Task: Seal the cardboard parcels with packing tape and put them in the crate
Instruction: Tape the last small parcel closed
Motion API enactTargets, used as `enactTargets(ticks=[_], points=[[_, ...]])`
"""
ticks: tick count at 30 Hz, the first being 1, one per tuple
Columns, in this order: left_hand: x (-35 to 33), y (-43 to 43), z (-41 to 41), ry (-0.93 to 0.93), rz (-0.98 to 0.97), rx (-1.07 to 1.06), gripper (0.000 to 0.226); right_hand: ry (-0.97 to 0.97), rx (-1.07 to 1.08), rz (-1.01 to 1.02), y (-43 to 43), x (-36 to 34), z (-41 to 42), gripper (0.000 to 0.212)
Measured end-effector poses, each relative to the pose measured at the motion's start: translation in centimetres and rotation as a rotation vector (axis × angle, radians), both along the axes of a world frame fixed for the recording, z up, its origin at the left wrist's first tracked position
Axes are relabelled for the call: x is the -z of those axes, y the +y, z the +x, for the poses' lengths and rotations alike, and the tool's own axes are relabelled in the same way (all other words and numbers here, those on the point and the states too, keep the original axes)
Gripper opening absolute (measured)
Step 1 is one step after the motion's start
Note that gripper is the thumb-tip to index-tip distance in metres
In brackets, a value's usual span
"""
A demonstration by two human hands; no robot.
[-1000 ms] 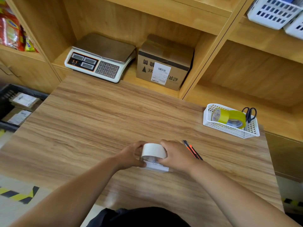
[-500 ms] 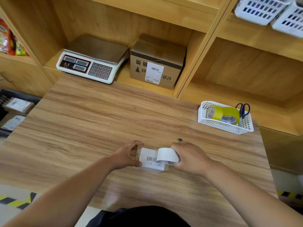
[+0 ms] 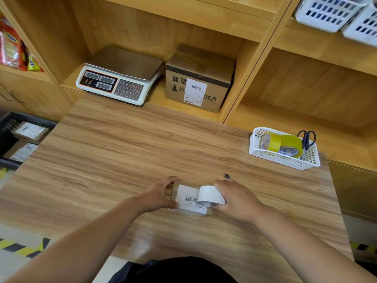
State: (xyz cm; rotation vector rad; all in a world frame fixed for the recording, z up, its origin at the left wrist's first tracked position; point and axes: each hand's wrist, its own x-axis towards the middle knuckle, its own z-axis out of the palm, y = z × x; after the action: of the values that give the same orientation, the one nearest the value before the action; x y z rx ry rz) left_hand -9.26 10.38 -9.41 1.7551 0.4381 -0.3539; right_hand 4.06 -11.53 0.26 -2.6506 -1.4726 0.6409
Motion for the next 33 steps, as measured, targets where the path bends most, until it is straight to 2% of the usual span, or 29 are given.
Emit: enactTargets(ticks=[4,10,13,18,22,24,26,30,33], points=[[-0.3,0.0,0.1,0.023,0.034,0.014,0.082,0.001,0.007,-0.025,0.1,0.0,0.1,0.052],[-1.1,0.0,1.0,0.059,0.1,0.048,0.089,-0.047,0.052,0.002,-0.3,0.5,-0.5,0.046],[-1.6,0.0,2.1,0.074,0.174,-0.004,0.082,0.036,0.132,0.027,-0.9,0.1,-1.2,0.044],[-2.9,-0.4,4.0,0.096,0.376,-0.14,0.065,0.267,0.271,0.149,-1.4,0.9,-2.4,0.04],[-4.2,-1.7,4.6,0.128,0.526,-0.246,0.028,0.367,0.352,0.251,-1.4,2.3,-4.0,0.068],[-4.7,-2.9,4.5,0.131,0.532,-0.289,0.012,0.414,0.389,0.324,-1.2,3.1,-4.8,0.071],[-4.9,-4.7,4.0,0.141,0.368,-0.385,0.018,0.433,0.411,0.393,-0.9,3.7,-5.4,0.073],[-6.4,-8.1,3.1,0.321,-0.297,-0.653,0.032,0.434,0.433,0.5,-0.3,4.6,-6.2,0.079],[-7.0,-8.8,3.3,0.354,-0.516,-0.677,0.029,0.4,0.443,0.529,0.1,5.0,-6.6,0.083]])
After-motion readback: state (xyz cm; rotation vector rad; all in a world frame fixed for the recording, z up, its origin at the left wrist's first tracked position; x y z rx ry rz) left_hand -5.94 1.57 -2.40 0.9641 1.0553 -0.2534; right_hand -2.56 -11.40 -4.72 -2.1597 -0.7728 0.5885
